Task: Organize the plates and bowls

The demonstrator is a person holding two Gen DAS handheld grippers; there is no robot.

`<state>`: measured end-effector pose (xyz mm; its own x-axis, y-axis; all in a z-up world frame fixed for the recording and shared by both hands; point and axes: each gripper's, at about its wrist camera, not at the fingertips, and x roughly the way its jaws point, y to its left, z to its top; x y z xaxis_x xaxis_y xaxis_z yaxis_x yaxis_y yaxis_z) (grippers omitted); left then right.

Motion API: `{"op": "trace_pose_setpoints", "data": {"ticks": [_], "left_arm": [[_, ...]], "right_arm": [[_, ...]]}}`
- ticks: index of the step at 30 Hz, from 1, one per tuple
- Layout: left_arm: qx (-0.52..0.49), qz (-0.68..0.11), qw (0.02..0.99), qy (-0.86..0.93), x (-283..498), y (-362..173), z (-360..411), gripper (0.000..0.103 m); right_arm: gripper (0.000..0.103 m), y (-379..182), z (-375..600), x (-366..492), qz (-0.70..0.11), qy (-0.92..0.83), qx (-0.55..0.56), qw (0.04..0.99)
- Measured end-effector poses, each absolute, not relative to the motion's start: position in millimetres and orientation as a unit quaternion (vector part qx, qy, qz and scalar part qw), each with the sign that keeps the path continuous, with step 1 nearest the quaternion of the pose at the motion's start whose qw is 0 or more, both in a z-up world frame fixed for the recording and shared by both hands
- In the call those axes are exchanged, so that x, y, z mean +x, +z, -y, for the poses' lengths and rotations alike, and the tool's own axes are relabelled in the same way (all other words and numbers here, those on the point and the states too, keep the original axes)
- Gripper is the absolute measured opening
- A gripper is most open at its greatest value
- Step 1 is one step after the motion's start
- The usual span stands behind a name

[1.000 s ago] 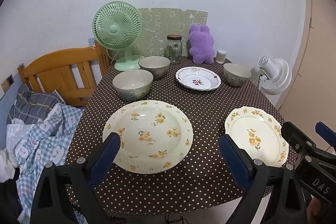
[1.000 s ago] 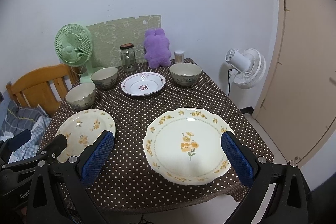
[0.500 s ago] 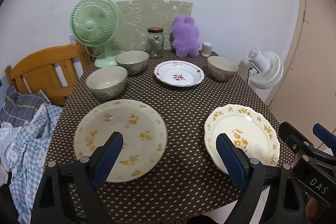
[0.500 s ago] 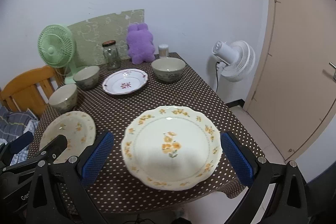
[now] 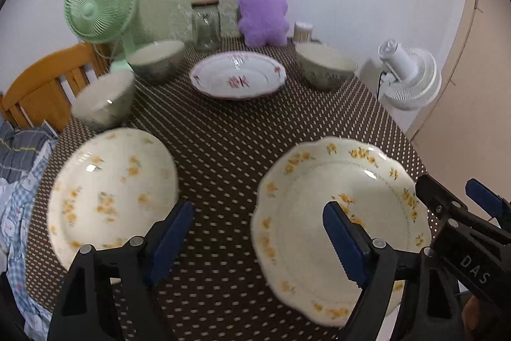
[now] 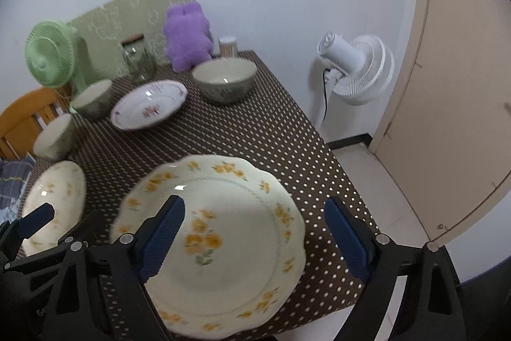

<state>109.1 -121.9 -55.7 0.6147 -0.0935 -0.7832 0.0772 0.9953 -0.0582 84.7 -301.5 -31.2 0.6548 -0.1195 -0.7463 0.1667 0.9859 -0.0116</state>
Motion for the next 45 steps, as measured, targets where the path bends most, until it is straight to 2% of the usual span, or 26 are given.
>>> {"op": "trace_pose_setpoints", "data": {"ticks": [12,16,20,45], "left_arm": [[-0.009,-0.499,0.866,-0.036,137.1,-104.8,151.7,0.077],[-0.006,-0.511,0.858,-0.045,142.4,-111.6,156.9,0.074],[-0.004,-0.521,0.853,-0.042,148.8,-116.2,159.1,0.073],[-0.024,-0.529,0.848,0.03,188.1,-116.2,119.6,0.073]], "right_arm": [[0.082,-86.9,326.5,125.3,-0.482,-0.063,0.033,0.873],[0.074,-101.9,330.6,133.6,-0.508,-0.058,0.042,0.859],[0.061,-112.4,330.4,139.1,-0.527,-0.049,0.051,0.847],[0.061,-110.7,282.9,211.5,-0.524,0.009,0.029,0.851]]}}
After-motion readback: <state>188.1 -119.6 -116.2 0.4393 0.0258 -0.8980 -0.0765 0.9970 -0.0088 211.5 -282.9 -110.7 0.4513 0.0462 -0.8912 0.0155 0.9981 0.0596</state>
